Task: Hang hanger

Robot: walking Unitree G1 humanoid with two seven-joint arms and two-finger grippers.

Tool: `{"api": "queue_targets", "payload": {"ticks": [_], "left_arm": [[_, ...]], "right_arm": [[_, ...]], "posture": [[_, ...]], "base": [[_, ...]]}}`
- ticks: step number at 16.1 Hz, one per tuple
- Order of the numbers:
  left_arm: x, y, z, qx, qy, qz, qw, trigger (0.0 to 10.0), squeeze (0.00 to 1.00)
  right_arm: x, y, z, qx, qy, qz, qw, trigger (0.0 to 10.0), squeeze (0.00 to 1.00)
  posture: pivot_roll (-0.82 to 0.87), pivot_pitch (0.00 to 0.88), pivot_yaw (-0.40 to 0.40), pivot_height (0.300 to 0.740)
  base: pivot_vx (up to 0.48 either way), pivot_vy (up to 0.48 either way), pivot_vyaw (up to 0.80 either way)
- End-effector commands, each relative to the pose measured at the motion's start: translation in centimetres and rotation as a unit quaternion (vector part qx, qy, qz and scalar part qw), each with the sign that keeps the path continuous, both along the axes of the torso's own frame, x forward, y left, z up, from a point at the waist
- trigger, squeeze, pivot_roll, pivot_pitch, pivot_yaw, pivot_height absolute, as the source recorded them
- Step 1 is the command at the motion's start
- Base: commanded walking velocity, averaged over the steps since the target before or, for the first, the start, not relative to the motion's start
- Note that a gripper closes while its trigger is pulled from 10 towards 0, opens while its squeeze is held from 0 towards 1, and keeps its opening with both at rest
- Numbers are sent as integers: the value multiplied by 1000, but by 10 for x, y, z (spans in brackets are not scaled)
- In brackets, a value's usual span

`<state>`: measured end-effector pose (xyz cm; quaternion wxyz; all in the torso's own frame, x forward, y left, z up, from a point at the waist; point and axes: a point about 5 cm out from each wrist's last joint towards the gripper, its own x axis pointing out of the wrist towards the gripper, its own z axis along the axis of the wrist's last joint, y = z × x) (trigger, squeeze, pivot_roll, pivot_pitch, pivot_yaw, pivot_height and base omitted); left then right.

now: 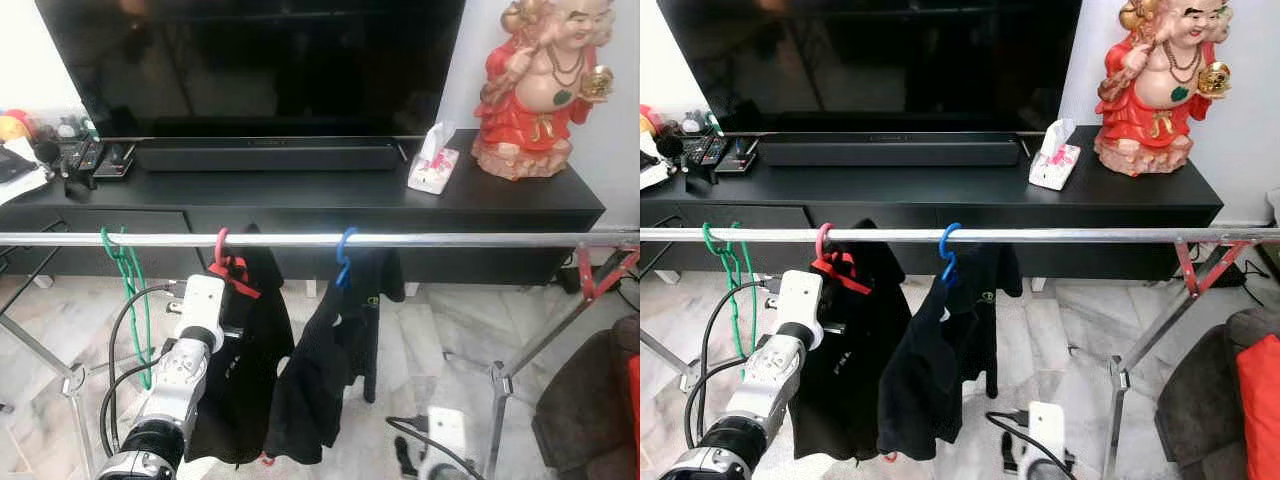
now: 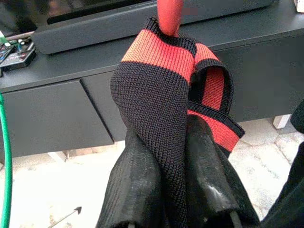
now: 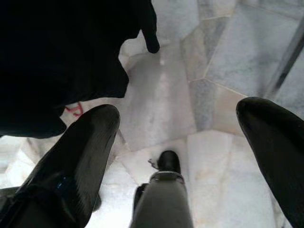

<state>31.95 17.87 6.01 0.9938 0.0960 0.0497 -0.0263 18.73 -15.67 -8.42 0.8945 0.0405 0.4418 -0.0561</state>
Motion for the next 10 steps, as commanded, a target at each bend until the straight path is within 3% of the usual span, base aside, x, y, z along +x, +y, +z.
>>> {"api": "queue_targets", "payload": {"ticks": [1,3,4,10], "left_arm": [[-7,6,-10,6,20,8,1000,10000,1000],[-7,7,-9,6,16,11,1000,10000,1000],[-8,7,-9,6,15,12,1000,10000,1000],[-10,9,-3,-3,-8,20,1000,10000,1000]], "right_arm": [[2,5,1,1,3,2,1000,10000,0],[5,10,2,2,1,3,1000,10000,0],[1,0,0,-1,3,0,1000,10000,0],[-1,-6,0,-1,4,-3,1000,10000,0]], "posture": [[-105,0,12,740],[-104,0,13,740],[-104,0,13,740],[-102,0,9,740]], "base": [[0,0,0],[0,0,0],[0,0,0],[0,0,0]]}}
